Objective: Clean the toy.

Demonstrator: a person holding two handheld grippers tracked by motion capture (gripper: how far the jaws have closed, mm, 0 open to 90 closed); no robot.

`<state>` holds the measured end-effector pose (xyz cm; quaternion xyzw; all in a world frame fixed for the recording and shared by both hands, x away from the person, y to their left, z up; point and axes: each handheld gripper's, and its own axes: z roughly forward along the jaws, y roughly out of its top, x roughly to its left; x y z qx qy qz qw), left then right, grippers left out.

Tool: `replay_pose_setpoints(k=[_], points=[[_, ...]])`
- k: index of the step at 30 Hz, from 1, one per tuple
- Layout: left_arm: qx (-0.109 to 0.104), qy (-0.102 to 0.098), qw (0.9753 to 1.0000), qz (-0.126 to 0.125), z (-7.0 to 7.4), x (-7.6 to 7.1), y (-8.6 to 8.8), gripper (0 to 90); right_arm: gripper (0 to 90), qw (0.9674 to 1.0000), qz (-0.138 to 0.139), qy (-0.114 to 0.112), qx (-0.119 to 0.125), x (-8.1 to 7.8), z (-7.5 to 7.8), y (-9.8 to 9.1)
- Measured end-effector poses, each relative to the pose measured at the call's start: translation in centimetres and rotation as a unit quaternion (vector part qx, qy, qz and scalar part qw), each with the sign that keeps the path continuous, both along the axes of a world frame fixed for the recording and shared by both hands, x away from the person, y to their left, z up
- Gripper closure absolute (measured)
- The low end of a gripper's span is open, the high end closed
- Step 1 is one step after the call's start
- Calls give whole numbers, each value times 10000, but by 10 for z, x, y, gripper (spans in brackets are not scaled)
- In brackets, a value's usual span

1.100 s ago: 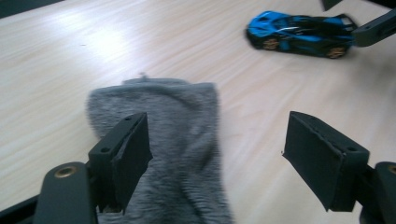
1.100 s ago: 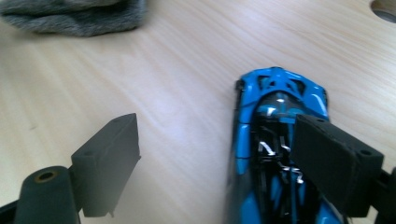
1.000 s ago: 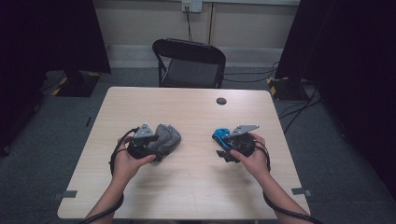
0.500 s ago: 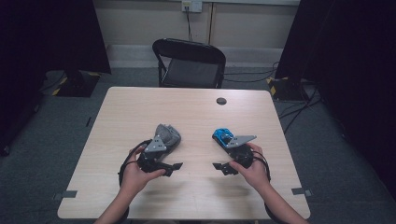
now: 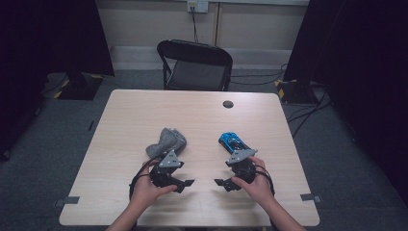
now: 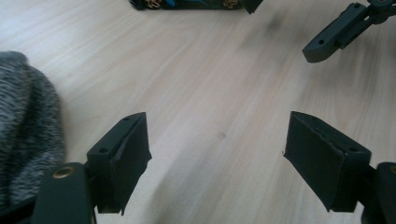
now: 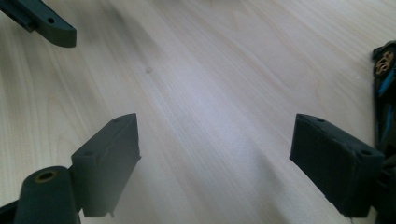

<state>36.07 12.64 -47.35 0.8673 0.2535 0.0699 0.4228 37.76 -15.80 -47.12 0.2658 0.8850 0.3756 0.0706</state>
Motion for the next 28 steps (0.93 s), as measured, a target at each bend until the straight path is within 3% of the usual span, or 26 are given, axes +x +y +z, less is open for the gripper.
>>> replay_pose_setpoints(k=[13, 20, 28], points=[[234, 38, 9993, -288, -20, -10, -10, 213, 148, 9998, 155, 110, -85, -14, -23, 7], [365, -51, 9985, -417, -27, -11, -12, 209, 135, 9994, 154, -298, -72, -22, -31, 8], [425, -145, 9978, -496, -29, -9, -13, 153, 135, 9993, 178, -317, -21, -23, -32, 8]])
